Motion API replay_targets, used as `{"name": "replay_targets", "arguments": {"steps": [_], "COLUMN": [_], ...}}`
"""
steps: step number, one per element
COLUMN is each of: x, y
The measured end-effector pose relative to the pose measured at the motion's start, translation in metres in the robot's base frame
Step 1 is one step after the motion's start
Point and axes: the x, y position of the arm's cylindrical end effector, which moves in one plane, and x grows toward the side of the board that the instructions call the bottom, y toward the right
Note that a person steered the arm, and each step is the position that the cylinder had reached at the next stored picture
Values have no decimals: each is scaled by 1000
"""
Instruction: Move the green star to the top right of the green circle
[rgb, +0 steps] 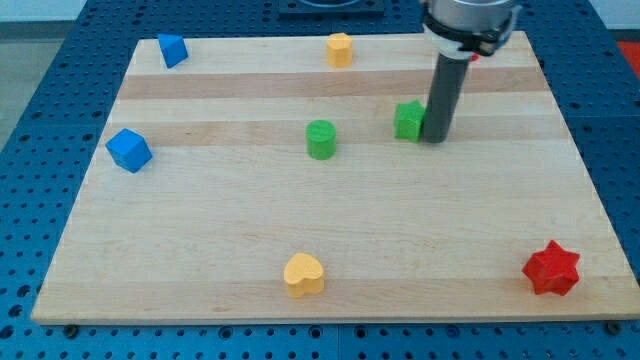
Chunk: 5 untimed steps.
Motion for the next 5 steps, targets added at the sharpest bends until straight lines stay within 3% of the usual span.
{"name": "replay_targets", "arguments": {"steps": [2,3,5], "x": [-6,-20,-23], "y": [-24,5,-51]}}
